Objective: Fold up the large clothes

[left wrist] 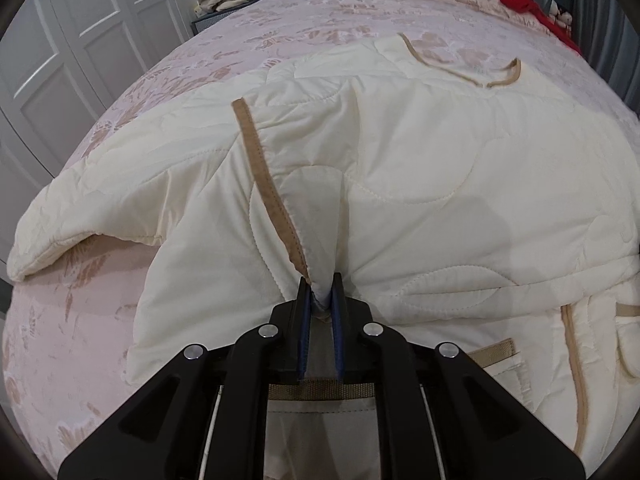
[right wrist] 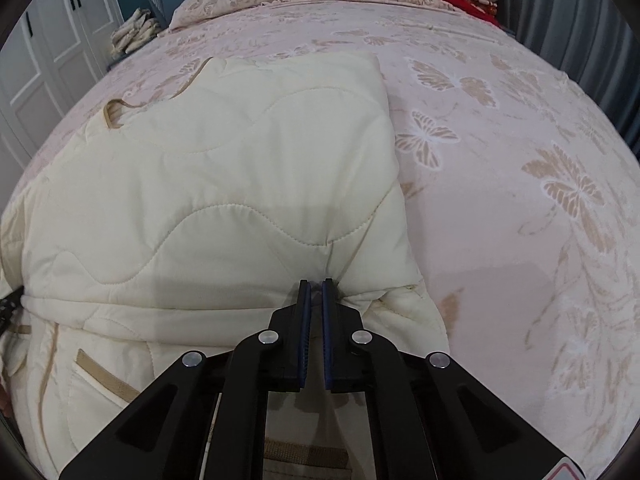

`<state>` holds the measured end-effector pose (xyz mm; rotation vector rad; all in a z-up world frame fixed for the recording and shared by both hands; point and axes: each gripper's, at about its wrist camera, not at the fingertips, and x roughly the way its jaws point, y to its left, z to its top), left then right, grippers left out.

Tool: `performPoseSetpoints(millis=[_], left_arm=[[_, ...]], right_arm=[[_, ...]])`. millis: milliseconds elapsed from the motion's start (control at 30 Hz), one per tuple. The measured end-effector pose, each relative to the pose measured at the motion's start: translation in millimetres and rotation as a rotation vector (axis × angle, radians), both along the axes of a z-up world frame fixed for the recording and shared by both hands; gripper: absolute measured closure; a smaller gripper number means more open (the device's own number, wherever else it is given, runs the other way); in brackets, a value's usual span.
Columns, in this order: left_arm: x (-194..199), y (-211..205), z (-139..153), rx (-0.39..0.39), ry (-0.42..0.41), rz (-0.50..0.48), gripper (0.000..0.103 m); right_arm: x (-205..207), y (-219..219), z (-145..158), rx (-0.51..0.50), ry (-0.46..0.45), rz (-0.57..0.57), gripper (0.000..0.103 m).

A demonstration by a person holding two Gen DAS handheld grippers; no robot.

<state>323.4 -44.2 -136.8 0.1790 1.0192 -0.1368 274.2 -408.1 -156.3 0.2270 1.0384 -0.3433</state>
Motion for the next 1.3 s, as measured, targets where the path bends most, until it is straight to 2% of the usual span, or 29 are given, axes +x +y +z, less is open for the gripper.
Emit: performPoseSetpoints(millis=[33,67,100,133,200,233,267,433,567,667,767,867,933,1000,1033,1067,1167,1300], left_arm=[[-1.3,3.8,2.5,-0.028,-0.003,0.01,0.09],[-4.8,16.6,10.4,-0.093,-0.008,0.043,0.084],[-7.2,23.5,14.7,-0.123,-0.011,0.064,0.078],[-12.9,38.8,24.4,-0.169,-0.023,0.1,0.071],[-22.2,65.1,38.4,-0.198,-0.05,0.142,0.061],[-27.3,85.0,44.8,-0.204,-0.058,0.173,0.046],[-30.0,100.1,48.2,-0.211,-0.063,0.199,0.039],[-27.6,205.9,49.1,-0.302,-0.034,0.389,0.037],[-13.0,300.4,44.8,-0.41,-0.039,0.58,0.037],[-4.6,360.0,34.8,-0.499,-0.033,0.721,0.037],[6.7,403.5,26.9,-0.528,-0.041,0.822,0.037],[22.8,425.9,20.2,-0.513,-0.026,0.854,0.04],[34.6,434.1,15.0,-0.481,-0.014,0.851,0.048],[42.1,434.4,14.5,-0.429,-0.013,0.832,0.059],[49.7,431.0,15.3,-0.411,-0.005,0.804,0.081],[56.0,427.8,18.3,-0.404,0.008,0.781,0.094],[63.2,409.7,56.2,-0.33,-0.078,0.705,0.098],[71.8,340.3,142.7,-0.253,-0.251,0.477,0.098]], right_arm=[[-1.4,5.7,9.3,-0.029,0.014,-0.012,0.1],[-4.2,10.7,17.4,-0.046,0.013,-0.014,0.092],[-9.9,21.4,29.5,-0.052,-0.011,0.001,0.088],[-14.8,34.9,41.2,-0.047,-0.036,0.026,0.088],[-20.4,64.4,54.7,-0.035,-0.057,0.082,0.088],[-21.2,79.3,58.8,-0.024,-0.062,0.109,0.088],[-21.6,98.1,62.4,-0.006,-0.068,0.14,0.088],[-19.9,182.2,69.2,0.062,-0.079,0.26,0.088],[-31.2,237.7,70.2,0.11,-0.064,0.321,0.088],[-47.1,268.1,66.3,0.114,-0.034,0.354,0.088],[-59.5,281.0,62.7,0.121,-0.004,0.367,0.087],[-70.9,289.1,59.8,0.111,0.03,0.37,0.086],[-71.0,285.9,58.7,0.105,0.039,0.367,0.085],[-72.9,279.9,60.0,0.087,0.042,0.354,0.079],[-73.7,274.9,60.9,0.08,0.041,0.348,0.079],[-74.0,268.6,62.4,0.072,0.041,0.336,0.079],[-73.4,248.7,68.5,0.063,0.027,0.299,0.079],[-76.4,213.0,80.3,0.033,-0.002,0.234,0.079]])
